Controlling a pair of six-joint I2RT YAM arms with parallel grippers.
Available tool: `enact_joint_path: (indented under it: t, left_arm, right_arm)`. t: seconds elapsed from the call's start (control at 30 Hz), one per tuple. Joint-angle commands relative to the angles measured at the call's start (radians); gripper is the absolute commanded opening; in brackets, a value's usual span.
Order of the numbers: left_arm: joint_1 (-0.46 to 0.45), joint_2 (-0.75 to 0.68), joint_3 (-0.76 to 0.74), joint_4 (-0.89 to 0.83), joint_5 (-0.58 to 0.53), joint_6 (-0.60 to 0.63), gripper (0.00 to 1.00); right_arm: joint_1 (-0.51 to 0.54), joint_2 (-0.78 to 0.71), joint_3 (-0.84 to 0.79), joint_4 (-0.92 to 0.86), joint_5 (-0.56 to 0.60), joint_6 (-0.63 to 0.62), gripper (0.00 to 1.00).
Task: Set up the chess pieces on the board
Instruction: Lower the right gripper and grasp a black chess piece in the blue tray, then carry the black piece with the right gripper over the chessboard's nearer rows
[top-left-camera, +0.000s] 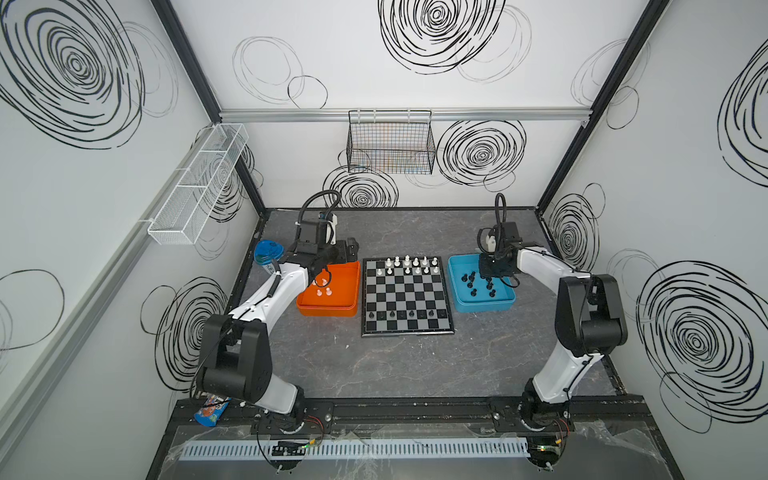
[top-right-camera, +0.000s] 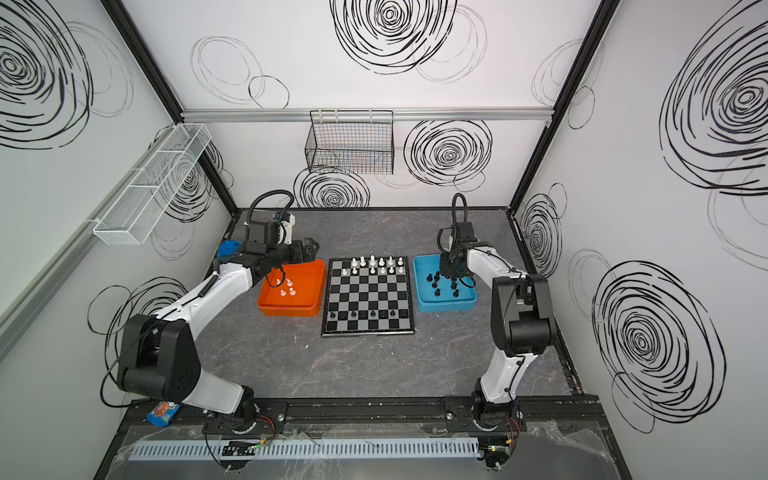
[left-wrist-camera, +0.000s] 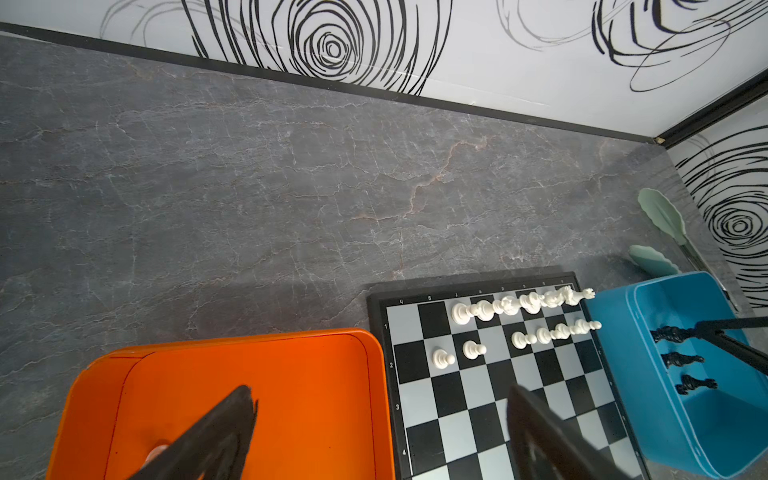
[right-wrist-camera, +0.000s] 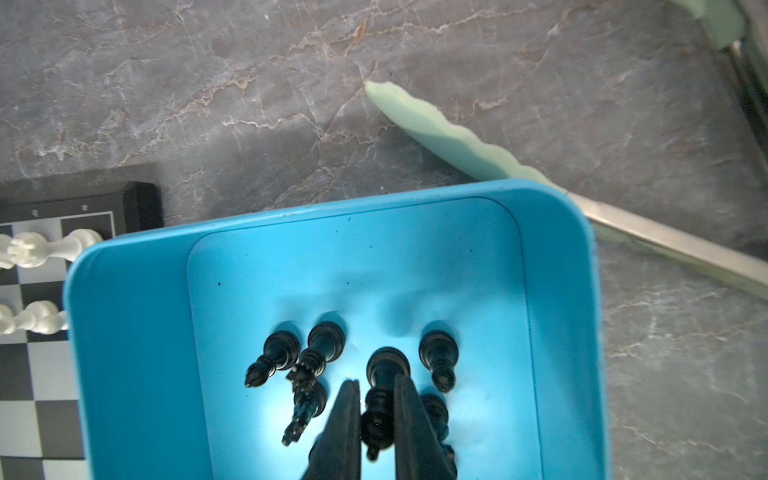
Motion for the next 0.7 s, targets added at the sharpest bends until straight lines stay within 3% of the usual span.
enact_joint_path:
  t: [0.0,0.33,0.67]
  left_arm:
    - [0.009,0.012,0.025,0.03,0.015,-0.01,0.97]
    - [0.009,0.016,0.027,0.03,0.024,-0.016,0.97]
    - [0.011,0.017,0.031,0.027,0.022,-0.014,0.97]
  right_arm:
    - [0.02,-0.058,0.05,-0.057,0.005,-0.017,0.14]
    - [0.167,-0.123,0.156,-0.183,-0.012,-0.035,0.14]
    - [0.396,-0.209,0.092,-0.216,-0.065,0.009,0.13]
